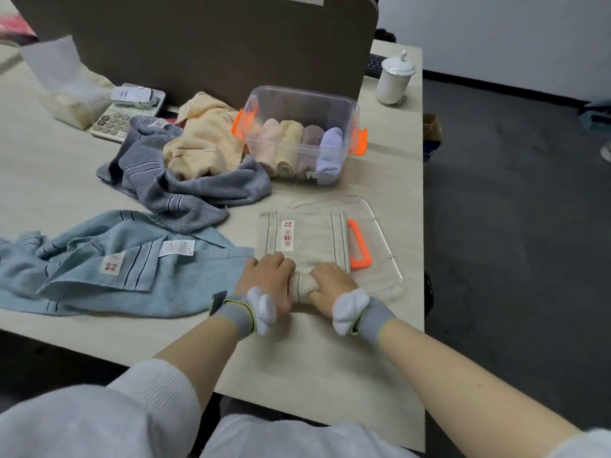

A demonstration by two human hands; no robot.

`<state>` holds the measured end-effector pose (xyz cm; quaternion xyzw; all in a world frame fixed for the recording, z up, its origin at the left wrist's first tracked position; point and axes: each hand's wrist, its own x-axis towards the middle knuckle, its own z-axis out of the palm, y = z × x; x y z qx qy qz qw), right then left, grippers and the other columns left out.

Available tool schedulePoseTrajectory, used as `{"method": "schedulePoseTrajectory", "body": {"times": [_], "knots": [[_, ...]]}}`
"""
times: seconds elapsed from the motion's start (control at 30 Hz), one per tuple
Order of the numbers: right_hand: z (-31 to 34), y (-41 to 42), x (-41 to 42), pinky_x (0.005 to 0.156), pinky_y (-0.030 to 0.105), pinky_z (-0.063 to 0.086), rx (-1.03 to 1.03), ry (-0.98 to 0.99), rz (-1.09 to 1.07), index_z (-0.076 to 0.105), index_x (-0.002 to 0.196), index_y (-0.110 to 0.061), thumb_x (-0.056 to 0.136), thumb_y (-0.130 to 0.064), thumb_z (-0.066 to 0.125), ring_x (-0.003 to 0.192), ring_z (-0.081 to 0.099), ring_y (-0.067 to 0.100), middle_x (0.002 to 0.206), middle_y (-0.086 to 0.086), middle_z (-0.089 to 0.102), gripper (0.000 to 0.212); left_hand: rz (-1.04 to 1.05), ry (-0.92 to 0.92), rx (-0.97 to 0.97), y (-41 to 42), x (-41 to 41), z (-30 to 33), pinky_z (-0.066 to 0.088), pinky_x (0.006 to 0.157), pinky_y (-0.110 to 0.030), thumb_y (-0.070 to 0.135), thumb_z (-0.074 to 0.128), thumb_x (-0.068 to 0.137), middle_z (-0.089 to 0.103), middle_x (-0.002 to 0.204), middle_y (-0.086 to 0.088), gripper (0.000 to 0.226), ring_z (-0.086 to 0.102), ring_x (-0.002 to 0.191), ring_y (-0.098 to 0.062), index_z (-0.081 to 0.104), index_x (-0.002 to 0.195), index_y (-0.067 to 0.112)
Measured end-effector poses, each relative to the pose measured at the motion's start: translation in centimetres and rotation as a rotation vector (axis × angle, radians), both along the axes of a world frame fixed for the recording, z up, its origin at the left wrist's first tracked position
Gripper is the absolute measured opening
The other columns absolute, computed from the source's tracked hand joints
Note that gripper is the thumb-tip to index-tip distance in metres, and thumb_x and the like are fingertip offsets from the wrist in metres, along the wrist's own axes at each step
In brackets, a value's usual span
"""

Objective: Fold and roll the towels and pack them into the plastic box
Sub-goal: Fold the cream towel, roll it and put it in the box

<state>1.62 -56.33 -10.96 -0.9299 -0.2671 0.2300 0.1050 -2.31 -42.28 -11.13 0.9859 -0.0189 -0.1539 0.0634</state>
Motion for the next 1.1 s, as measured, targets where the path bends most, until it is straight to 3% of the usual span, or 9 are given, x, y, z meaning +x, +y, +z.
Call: {"method": "schedulePoseTrajectory", "body": {"times": [0.07,0.17,0.3,0.37,0.43,0.6,0.77,0.97,1.1], "knots": [[0.9,0.5,1.2,0.090,0.028,0.043,0.023,0.132,-0.102,0.064,0.109,-0.002,0.085,-0.011,0.050,0.115,0.055,0.030,0.122,0.017,0.061,0.029,-0.127,-0.090,0.078,0.4,-0.8,-0.3,0.030,0.089,-0.037,0.029,0.057,0.073,0.050,0.117,-0.004,0.052,0.049,0.113,-0.027,0.047,0.123,0.017],[1.5,1.0,2.3,0.096,0.028,0.041,-0.027,0.243,-0.148,0.059,0.120,-0.007,0.090,-0.014,0.047,0.120,0.052,0.028,0.128,0.012,0.058,0.033,-0.107,0.081,0.120,1.0,0.9,-0.2,0.031,0.091,-0.035,0.017,0.054,0.078,0.048,0.121,-0.003,0.047,0.045,0.118,-0.024,0.041,0.123,0.017],[0.7,1.5,0.8,0.085,0.034,0.032,-0.140,-0.328,0.003,0.063,0.101,-0.015,0.065,-0.024,0.067,0.101,0.058,0.026,0.105,0.005,0.060,0.037,0.035,0.308,-0.008,1.8,4.9,-0.6,0.041,0.090,-0.029,0.017,0.056,0.082,0.058,0.124,0.001,0.039,0.055,0.117,-0.022,0.049,0.120,0.022],[0.2,1.7,0.1,0.067,0.030,0.028,-0.160,-0.404,0.074,0.065,0.075,-0.020,0.030,-0.028,0.075,0.069,0.063,0.021,0.075,-0.002,0.062,0.047,0.130,0.402,-0.143,2.2,5.8,-0.3,0.046,0.087,-0.025,0.016,0.056,0.089,0.059,0.128,-0.005,0.039,0.056,0.119,-0.023,0.052,0.128,0.016],[0.2,2.0,0.7,0.064,0.029,0.028,-0.160,-0.404,0.076,0.064,0.066,-0.021,0.022,-0.027,0.078,0.060,0.062,0.018,0.065,-0.003,0.060,0.046,0.140,0.448,-0.211,2.5,6.7,-0.1,0.044,0.070,-0.019,0.015,0.056,0.091,0.058,0.130,-0.010,0.039,0.055,0.121,-0.025,0.052,0.129,0.010],[1.4,3.1,5.3,0.097,0.033,0.036,-0.194,-0.079,0.048,0.057,0.115,-0.008,0.086,-0.019,0.053,0.119,0.049,0.027,0.124,0.011,0.054,0.031,-0.130,0.141,0.055,2.4,5.5,0.1,0.031,0.095,-0.034,0.028,0.057,0.079,0.046,0.126,-0.001,0.048,0.043,0.121,-0.023,0.042,0.124,0.021],[1.9,4.0,8.4,0.087,0.027,0.045,-0.207,0.204,-0.144,0.060,0.113,-0.005,0.087,-0.014,0.048,0.112,0.057,0.029,0.122,0.012,0.061,0.030,-0.148,0.152,0.094,3.0,7.7,0.0,0.032,0.093,-0.035,0.024,0.056,0.080,0.050,0.123,-0.003,0.041,0.048,0.118,-0.024,0.043,0.118,0.018],[0.1,2.7,5.0,0.073,0.030,0.044,-0.138,-0.352,0.093,0.064,0.100,-0.015,0.041,-0.034,0.062,0.074,0.067,0.020,0.082,-0.002,0.065,0.062,-0.001,0.412,-0.032,3.6,11.3,-0.1,0.046,0.096,-0.025,0.019,0.061,0.086,0.058,0.129,-0.002,0.040,0.057,0.119,-0.022,0.054,0.125,0.017],[0.7,3.6,6.8,0.093,0.033,0.037,-0.251,-0.173,0.075,0.048,0.121,-0.009,0.072,-0.015,0.064,0.113,0.052,0.026,0.119,0.008,0.054,0.051,-0.006,0.503,-0.116,3.7,11.9,0.6,0.043,0.099,-0.032,0.019,0.064,0.087,0.056,0.133,-0.011,0.048,0.054,0.122,-0.025,0.049,0.132,0.011]]}}
